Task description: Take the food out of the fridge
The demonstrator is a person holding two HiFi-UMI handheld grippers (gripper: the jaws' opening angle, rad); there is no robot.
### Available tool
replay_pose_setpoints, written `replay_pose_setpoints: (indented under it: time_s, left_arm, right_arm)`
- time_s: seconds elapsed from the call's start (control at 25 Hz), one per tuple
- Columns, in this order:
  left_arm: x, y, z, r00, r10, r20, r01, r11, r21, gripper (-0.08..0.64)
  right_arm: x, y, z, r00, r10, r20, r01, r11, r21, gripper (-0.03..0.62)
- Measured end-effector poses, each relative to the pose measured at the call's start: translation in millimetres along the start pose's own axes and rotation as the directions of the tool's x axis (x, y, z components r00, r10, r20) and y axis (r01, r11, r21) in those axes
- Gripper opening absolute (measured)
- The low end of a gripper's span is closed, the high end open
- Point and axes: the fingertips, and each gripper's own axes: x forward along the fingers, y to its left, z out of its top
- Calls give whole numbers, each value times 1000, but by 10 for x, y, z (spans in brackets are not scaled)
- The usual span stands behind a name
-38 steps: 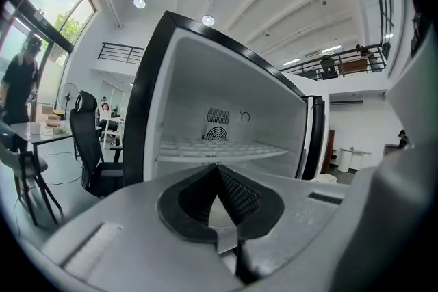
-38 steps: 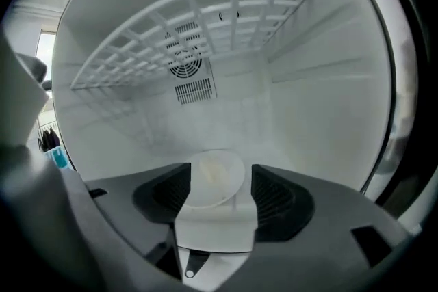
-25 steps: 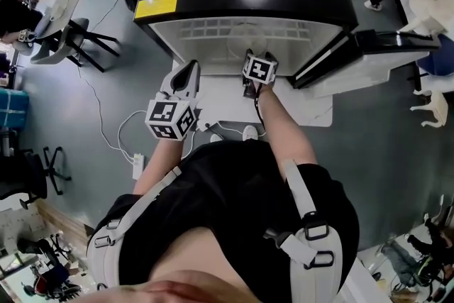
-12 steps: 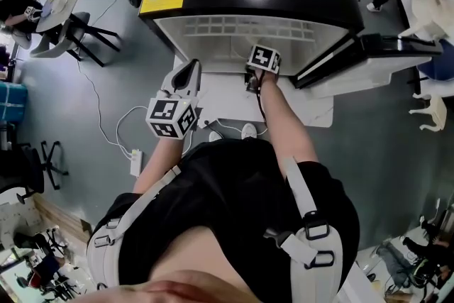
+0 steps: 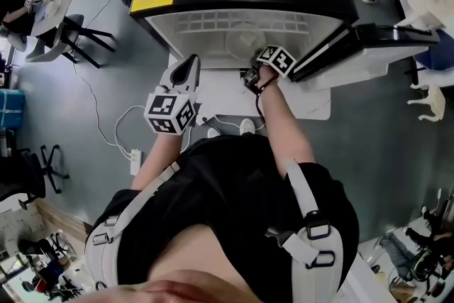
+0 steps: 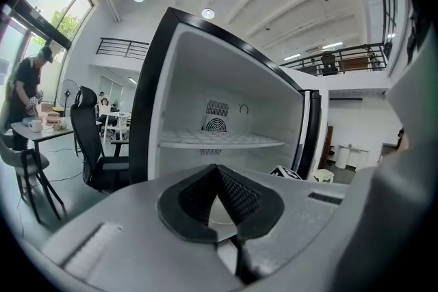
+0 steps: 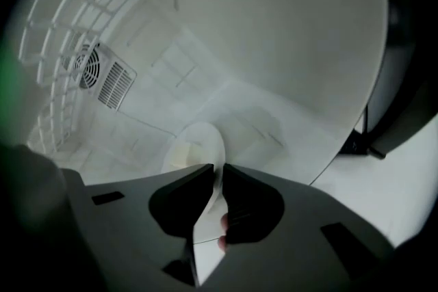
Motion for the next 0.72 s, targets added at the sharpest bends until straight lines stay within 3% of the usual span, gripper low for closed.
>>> replay_pose_setpoints:
  time_s: [0.12, 0.24, 0.44, 0.72]
  left_arm:
    - [21, -40, -4, 1000, -14, -3, 14, 1000, 2, -2]
    - [43, -70, -21, 1000, -24, -9, 25, 1000, 4, -3]
    - [71, -103, -51, 999, -37, -17, 37, 999, 6, -2]
    - [62, -132, -62, 998, -55, -19, 55, 998, 7, -3]
  right_arm:
    - [-28, -23, -62, 994, 109, 15, -110, 982, 151, 36]
    - [-82, 3, -97, 979, 196, 51, -202, 954, 222, 26]
    - [-199, 127, -111, 940, 321, 112, -340, 893, 295, 16]
    - [-361, 159, -121, 887, 423, 186, -462, 821, 334, 14]
